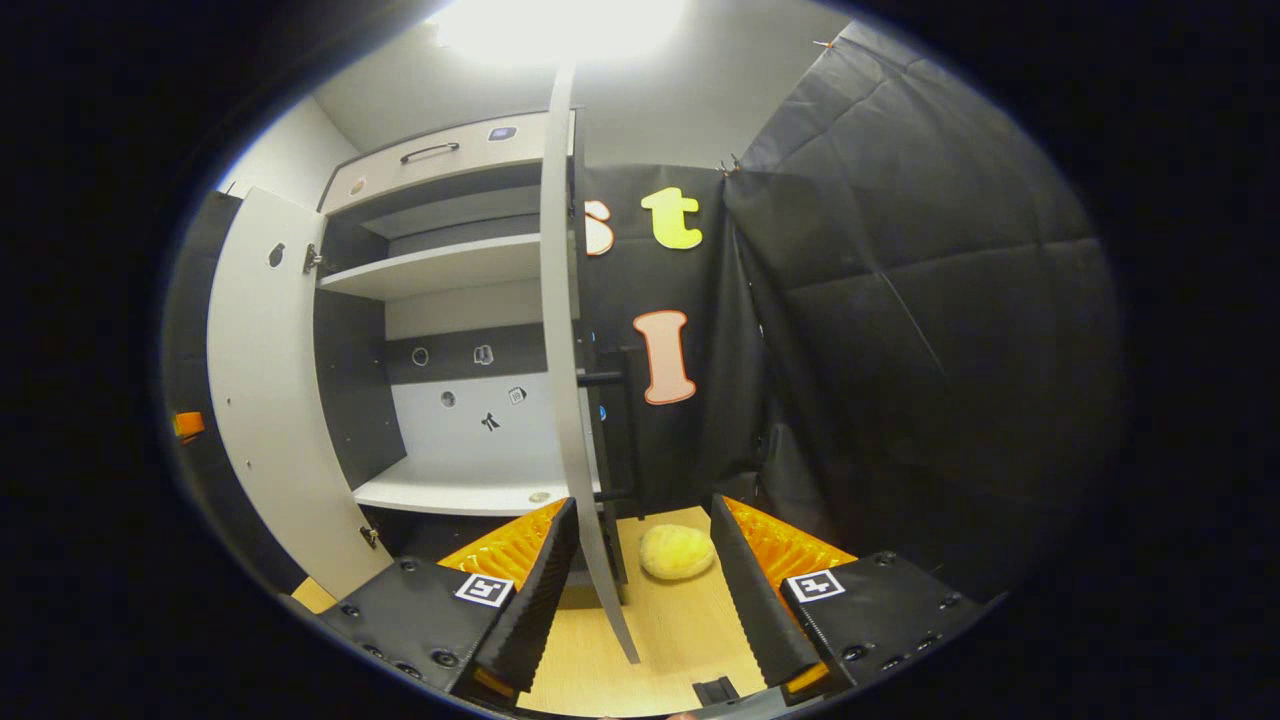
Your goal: Open the right door of the double-door shoe cabinet with the right hand, and open the left door with the left hand.
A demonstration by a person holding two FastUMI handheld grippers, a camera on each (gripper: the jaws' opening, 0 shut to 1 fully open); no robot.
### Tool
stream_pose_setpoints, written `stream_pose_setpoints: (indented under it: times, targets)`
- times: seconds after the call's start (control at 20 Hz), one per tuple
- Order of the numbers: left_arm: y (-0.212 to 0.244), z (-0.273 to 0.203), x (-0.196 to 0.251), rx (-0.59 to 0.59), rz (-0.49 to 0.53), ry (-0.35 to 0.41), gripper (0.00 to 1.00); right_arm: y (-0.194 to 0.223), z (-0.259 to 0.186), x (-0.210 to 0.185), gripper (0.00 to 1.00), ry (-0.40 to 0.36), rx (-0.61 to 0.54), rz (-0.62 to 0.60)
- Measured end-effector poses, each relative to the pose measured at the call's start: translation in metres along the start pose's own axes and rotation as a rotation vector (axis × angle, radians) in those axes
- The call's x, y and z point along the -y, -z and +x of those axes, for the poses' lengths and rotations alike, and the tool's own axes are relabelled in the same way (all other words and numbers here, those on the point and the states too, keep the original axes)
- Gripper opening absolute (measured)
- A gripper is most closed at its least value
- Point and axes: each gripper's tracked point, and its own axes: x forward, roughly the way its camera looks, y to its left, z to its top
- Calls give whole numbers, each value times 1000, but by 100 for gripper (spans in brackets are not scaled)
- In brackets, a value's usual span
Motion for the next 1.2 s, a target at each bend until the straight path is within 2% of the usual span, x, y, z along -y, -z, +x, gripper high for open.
stream_pose_setpoints:
  times: [0.1, 0.15, 0.2, 0.35, 0.5, 0.6, 0.75, 0.8, 1.0, 1.05, 1.2]
  targets:
    - [0, -1, 11, 18, 4, 17, 2, -8, 0, -13, 77, -32, 17, -1]
    - [4, -4, 19, 18, -14, 25, 10, -9, 1, -21, 77, -47, 23, -1]
    - [6, -8, 26, 18, -24, 32, 32, -11, 1, -28, 77, -60, 28, -4]
    - [9, -20, 33, 24, 9, 38, 49, -13, -1, -40, 77, -87, 39, -23]
    - [14, -29, 31, 29, 113, 7, 98, -14, -3, -43, 77, -88, 49, -30]
    - [18, -30, 39, 29, 173, 11, 100, -13, -6, -42, 77, -77, 57, -23]
    - [19, -35, 51, 44, 209, 31, 100, -12, -6, -42, 77, -64, 59, 0]
    - [20, -35, 55, 48, 210, 41, 100, -12, -6, -43, 84, -62, 58, 7]
    - [29, -40, 59, 42, 217, 61, 100, -14, -8, -48, 84, -60, 69, 19]
    - [33, -40, 59, 36, 217, 61, 100, -13, -8, -49, 77, -59, 67, 17]
    - [42, -40, 58, 10, 214, 70, 100, -11, -10, -52, 77, -60, 61, 23]
